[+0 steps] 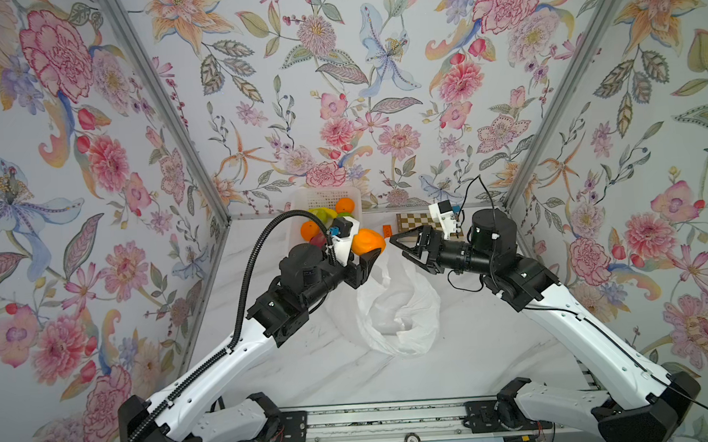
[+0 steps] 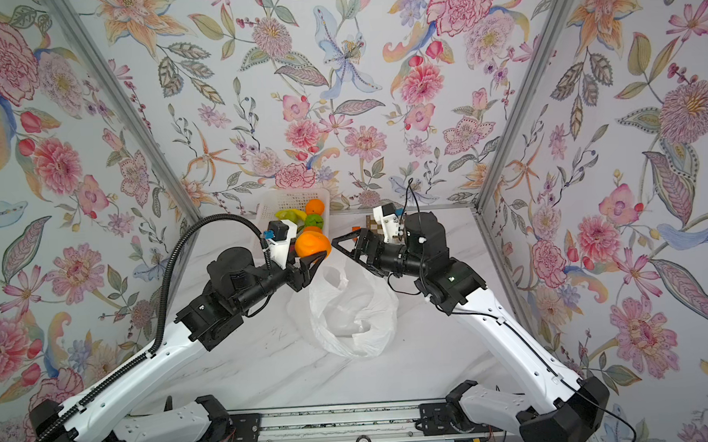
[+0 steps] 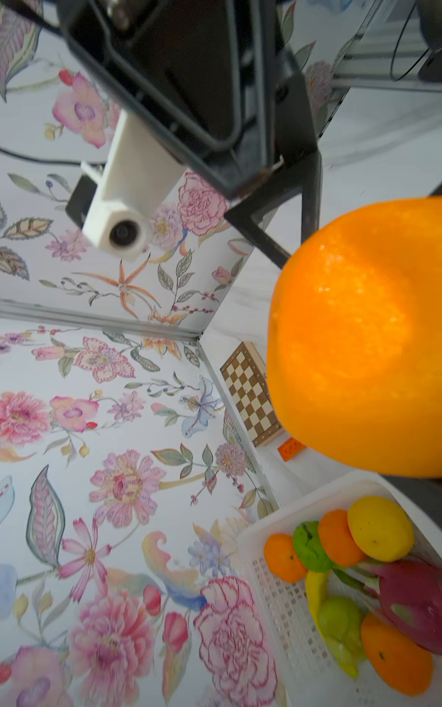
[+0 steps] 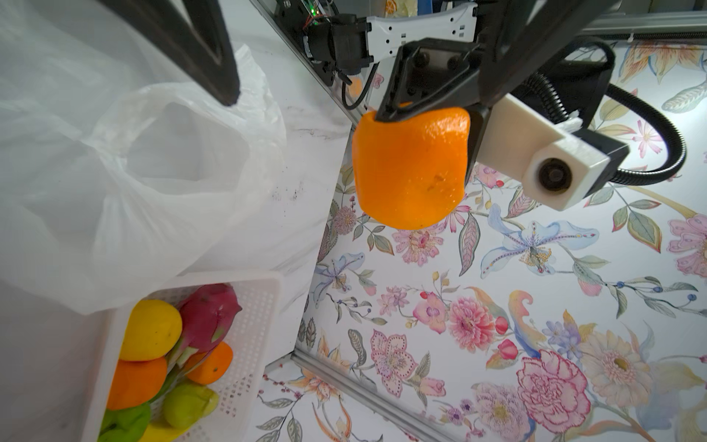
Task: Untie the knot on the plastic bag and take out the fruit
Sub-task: 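Pass the orange from the right gripper to the left gripper, then drop the orange into the basket with the left gripper while the right withdraws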
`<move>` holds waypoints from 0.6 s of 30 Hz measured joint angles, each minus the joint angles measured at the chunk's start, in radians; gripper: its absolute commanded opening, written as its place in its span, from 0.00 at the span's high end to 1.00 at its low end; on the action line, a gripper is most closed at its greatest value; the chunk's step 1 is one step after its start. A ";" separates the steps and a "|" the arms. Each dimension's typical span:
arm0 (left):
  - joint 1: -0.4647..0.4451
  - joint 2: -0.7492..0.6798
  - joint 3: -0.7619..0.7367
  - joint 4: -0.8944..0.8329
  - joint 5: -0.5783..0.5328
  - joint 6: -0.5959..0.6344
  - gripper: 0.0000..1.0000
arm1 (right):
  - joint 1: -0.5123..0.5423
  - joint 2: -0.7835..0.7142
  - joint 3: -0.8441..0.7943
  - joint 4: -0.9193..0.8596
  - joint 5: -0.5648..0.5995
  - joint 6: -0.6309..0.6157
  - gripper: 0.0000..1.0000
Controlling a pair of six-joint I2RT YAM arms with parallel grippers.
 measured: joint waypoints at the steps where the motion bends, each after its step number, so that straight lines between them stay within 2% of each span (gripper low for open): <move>1: 0.020 0.002 0.010 -0.011 -0.020 -0.012 0.57 | -0.011 -0.010 0.000 0.000 0.017 -0.003 0.01; 6: 0.108 0.052 0.124 -0.110 -0.133 -0.087 0.57 | -0.048 -0.035 0.000 0.000 0.071 -0.019 0.01; 11: 0.208 0.180 0.277 -0.262 -0.217 -0.190 0.57 | -0.052 -0.036 0.000 0.000 0.085 -0.027 0.01; 18: 0.351 0.435 0.409 -0.401 -0.193 -0.308 0.57 | -0.054 -0.003 0.002 -0.005 0.090 -0.031 0.01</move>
